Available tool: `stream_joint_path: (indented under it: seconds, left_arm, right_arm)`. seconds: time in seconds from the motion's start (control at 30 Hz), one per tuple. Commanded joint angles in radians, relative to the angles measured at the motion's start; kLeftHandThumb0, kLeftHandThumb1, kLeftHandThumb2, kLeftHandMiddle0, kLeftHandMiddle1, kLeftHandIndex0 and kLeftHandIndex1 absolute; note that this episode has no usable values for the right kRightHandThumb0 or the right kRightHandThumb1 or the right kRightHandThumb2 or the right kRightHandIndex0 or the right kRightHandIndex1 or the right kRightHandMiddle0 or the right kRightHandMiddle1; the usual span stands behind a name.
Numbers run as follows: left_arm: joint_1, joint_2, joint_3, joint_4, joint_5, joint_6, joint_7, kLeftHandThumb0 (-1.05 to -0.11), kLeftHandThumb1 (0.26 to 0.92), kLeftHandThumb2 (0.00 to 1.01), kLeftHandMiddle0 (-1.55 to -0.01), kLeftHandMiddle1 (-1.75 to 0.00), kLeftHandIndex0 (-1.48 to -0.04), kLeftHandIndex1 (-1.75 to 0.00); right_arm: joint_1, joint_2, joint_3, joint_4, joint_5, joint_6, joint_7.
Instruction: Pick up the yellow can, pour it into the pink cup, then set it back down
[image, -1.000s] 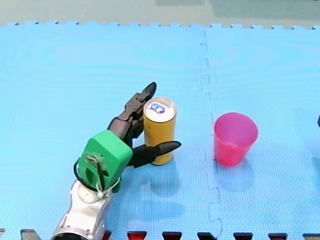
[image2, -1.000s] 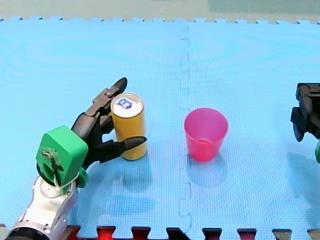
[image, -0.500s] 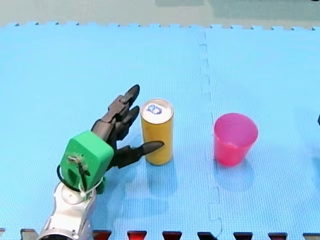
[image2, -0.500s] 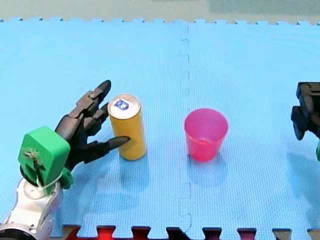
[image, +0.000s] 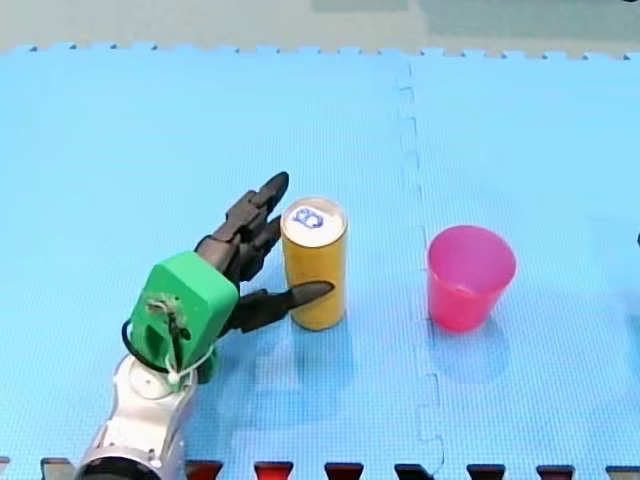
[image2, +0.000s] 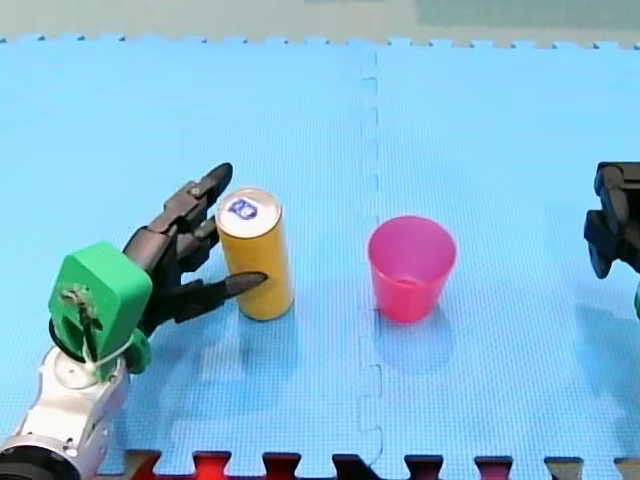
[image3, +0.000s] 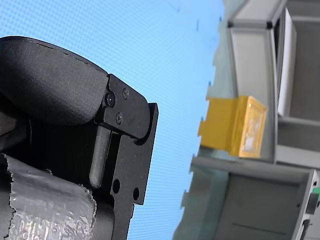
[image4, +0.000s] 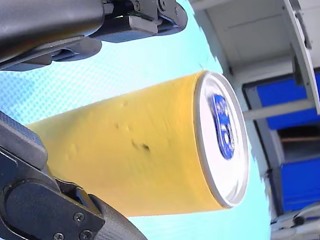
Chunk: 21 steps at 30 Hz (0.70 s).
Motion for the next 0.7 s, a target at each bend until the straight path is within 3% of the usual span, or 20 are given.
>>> stream_joint_path:
  seconds: [0.0,0.27,0.67]
  left_arm:
    - [-0.017,0.008,-0.008,0.015,0.016,0.003,0.014,-0.752,0.663,0.01,-0.30,-0.01,-0.20,-0.01]
    - [-0.049,0.004,-0.026,0.078,0.053,-0.020,0.057,-0.773,0.670,0.00,-0.32,-0.01,-0.22,-0.01]
    - [-0.065,-0.007,-0.033,0.104,0.054,-0.034,0.046,-0.763,0.663,0.00,-0.33,-0.01,-0.23,0.00]
  right_arm:
    - [0.001,-0.001,0.001,-0.003,0.001,-0.005,-0.004]
    - [0.004,0.001,0.005,-0.005,-0.002,-0.004,-0.011]
    - [0.007,0.001,0.006,-0.004,-0.004,-0.003,-0.017]
